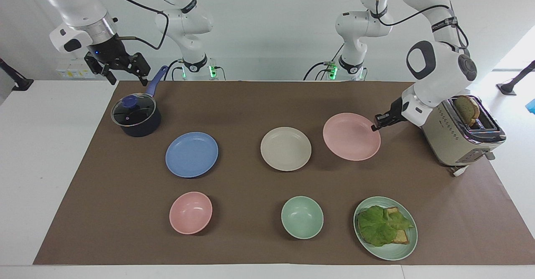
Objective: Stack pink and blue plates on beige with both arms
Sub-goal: 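Grasp the rim of the pink plate with the left gripper, then lift the pink plate and carry it onto the beige plate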
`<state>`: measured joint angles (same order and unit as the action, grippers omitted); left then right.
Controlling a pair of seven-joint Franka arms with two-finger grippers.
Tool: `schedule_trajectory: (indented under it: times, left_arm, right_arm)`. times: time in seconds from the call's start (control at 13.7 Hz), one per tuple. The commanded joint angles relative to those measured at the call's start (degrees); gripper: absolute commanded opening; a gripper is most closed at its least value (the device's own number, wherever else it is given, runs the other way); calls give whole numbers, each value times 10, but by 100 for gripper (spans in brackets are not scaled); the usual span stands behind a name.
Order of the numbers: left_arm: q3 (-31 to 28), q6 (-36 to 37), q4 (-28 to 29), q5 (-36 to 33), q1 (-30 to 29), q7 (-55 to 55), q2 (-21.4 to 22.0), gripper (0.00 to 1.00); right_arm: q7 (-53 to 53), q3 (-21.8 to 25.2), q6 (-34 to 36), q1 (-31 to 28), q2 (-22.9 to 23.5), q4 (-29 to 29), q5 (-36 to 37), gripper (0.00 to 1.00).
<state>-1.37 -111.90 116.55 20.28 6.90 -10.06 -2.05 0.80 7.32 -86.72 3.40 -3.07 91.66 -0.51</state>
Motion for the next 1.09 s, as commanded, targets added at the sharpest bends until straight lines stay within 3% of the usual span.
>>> schedule_trajectory:
  times: [0.0, 0.44, 0.66, 1.02]
  left_arm:
    - [1, -46, 5, 13, 55, -57, 3, 0]
    - [0, -127, 18, 14, 167, -179, -8, 0]
    - [1, -158, 18, 14, 204, -217, -37, 0]
    - [1, -192, 29, 27, 222, -232, -64, 0]
  right_arm:
    - [0, -2, -5, -4, -16, 18, 2, 100]
    - [0, -1, -5, -5, -16, 19, 2, 100]
    - [0, -1, -5, -5, -16, 19, 2, 100]
    - [0, -1, -5, -5, -16, 21, 2, 100]
